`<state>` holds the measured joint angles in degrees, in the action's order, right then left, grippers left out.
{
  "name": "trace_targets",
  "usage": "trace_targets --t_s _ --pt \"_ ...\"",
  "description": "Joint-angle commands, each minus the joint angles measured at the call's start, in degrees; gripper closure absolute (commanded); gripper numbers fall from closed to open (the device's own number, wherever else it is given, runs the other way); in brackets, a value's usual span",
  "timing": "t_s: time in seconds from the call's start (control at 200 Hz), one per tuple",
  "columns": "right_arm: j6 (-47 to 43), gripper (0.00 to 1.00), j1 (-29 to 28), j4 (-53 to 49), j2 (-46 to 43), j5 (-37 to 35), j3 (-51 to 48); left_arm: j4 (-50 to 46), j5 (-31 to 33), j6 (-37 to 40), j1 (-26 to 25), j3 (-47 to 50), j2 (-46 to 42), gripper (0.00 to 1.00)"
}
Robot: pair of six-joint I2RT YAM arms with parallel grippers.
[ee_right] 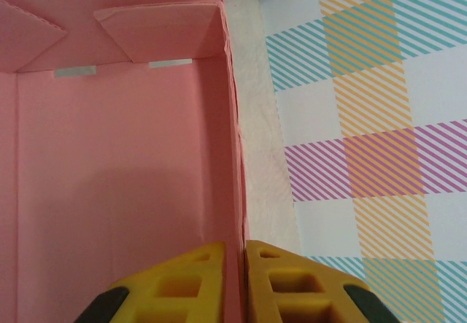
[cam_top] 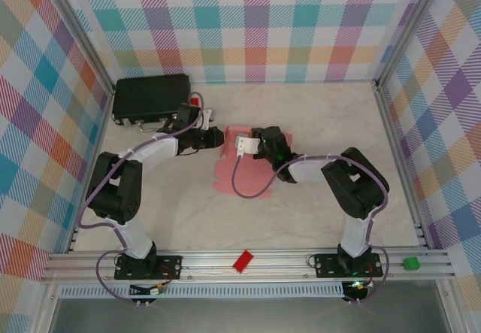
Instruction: Fold the paper box
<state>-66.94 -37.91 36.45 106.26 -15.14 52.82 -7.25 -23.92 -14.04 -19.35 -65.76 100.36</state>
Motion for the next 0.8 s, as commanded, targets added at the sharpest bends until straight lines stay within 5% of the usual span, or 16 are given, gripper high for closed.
trace_targets --t_s 0.0,0.795 --pt "-0.04 0.85 -0.93 -0.76 0.77 0.63 -1.45 1.76 -3.66 -1.16 -1.08 1.31 -0.95 0.83" --pt "-3.23 0.86 -1.38 10.0 1.5 0.81 -6.06 6.28 -1.97 -1.45 -2.6 9.81 -2.39 0.78"
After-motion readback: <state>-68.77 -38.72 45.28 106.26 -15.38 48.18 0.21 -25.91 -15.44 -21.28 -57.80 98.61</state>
